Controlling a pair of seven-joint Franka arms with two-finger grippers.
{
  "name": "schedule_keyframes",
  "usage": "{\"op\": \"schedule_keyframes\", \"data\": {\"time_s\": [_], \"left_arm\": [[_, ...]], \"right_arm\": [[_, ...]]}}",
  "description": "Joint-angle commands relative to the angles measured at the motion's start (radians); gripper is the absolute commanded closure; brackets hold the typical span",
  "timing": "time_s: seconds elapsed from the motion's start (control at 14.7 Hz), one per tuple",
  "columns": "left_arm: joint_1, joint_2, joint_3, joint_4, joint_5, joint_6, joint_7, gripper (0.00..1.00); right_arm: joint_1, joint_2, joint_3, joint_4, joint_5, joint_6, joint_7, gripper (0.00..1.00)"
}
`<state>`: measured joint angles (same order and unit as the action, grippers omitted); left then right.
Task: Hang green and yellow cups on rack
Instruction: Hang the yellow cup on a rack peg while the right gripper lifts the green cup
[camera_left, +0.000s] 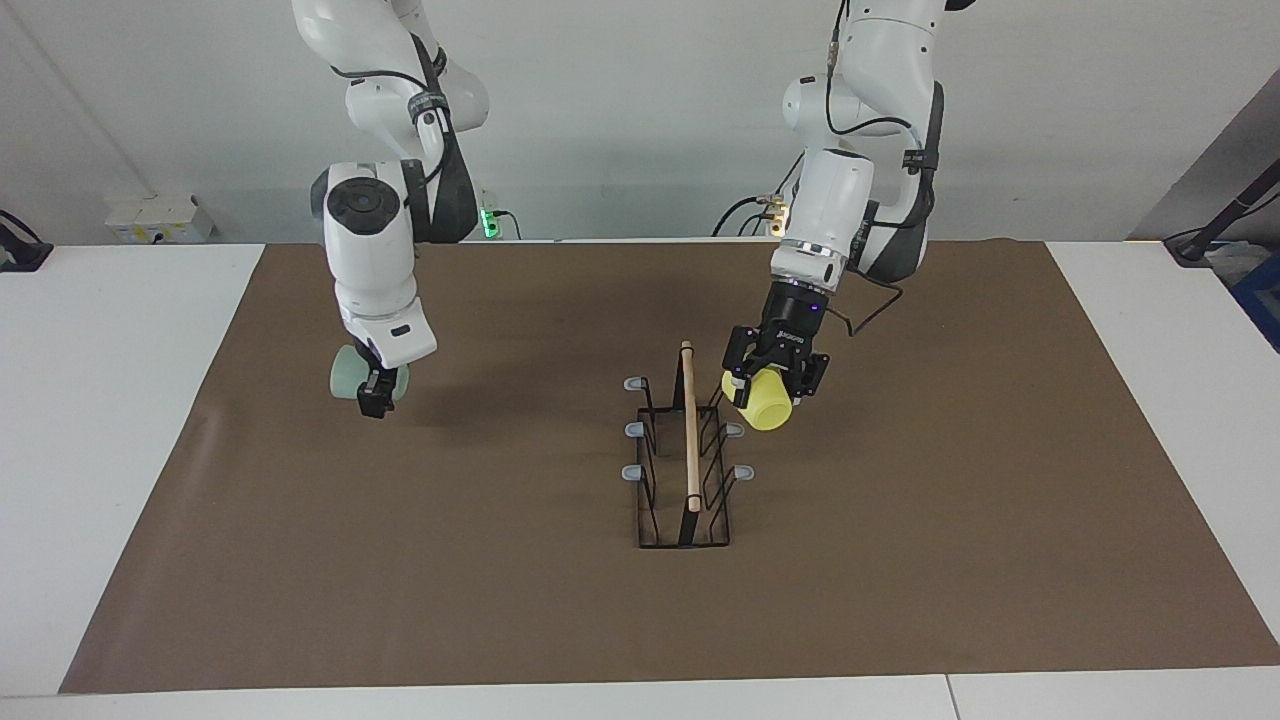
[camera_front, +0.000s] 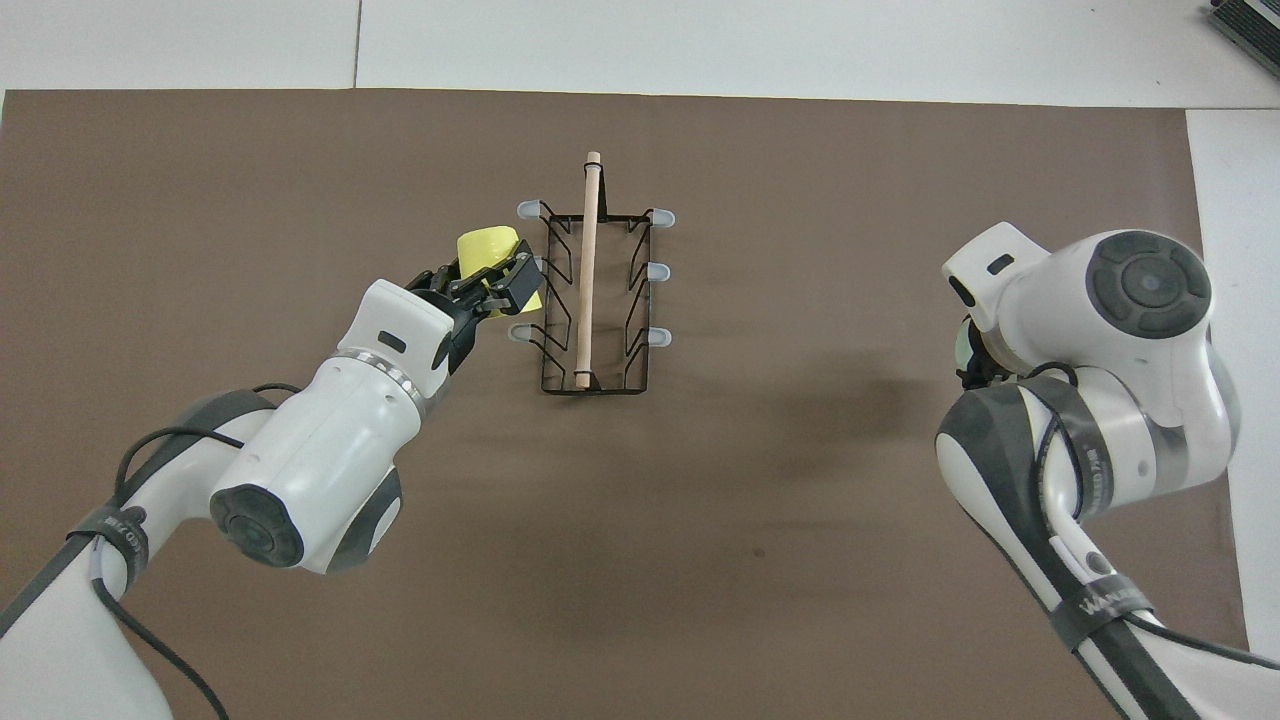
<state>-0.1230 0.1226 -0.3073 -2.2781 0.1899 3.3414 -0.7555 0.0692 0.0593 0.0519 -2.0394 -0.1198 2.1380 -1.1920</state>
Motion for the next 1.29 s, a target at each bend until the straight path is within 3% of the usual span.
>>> {"op": "schedule_keyframes", "data": {"time_s": [0.0, 0.27, 0.55, 0.68, 1.02, 1.23], "left_arm": [[0.003, 0.014, 0.002, 0.012, 0.028, 0.004, 0.004, 1.0], [-0.004, 0.012, 0.0, 0.002, 0.028, 0.004, 0.008, 1.0], [-0.007, -0.014, -0.006, -0.041, 0.028, 0.0, 0.01, 1.0], [-0.007, -0.034, -0.012, -0.041, 0.029, -0.074, 0.012, 1.0], [-0.003, -0.09, -0.03, -0.035, 0.028, -0.235, 0.001, 1.0], [-0.003, -0.11, -0.045, -0.032, 0.028, -0.302, -0.005, 1.0]], "right_arm": [[-0.035, -0.064, 0.005, -0.007, 0.202, -0.016, -0.089, 1.0], [-0.045, -0.108, 0.003, -0.008, 0.502, -0.009, -0.142, 1.0], [-0.065, -0.11, 0.002, -0.008, 0.894, 0.017, -0.248, 1.0], [-0.059, -0.124, 0.0, -0.024, 1.056, 0.043, -0.337, 1.0], [0.09, -0.141, 0.005, -0.079, 1.464, 0.304, -0.455, 1.0], [0.199, -0.141, 0.006, -0.073, 1.78, 0.428, -0.554, 1.0]]}}
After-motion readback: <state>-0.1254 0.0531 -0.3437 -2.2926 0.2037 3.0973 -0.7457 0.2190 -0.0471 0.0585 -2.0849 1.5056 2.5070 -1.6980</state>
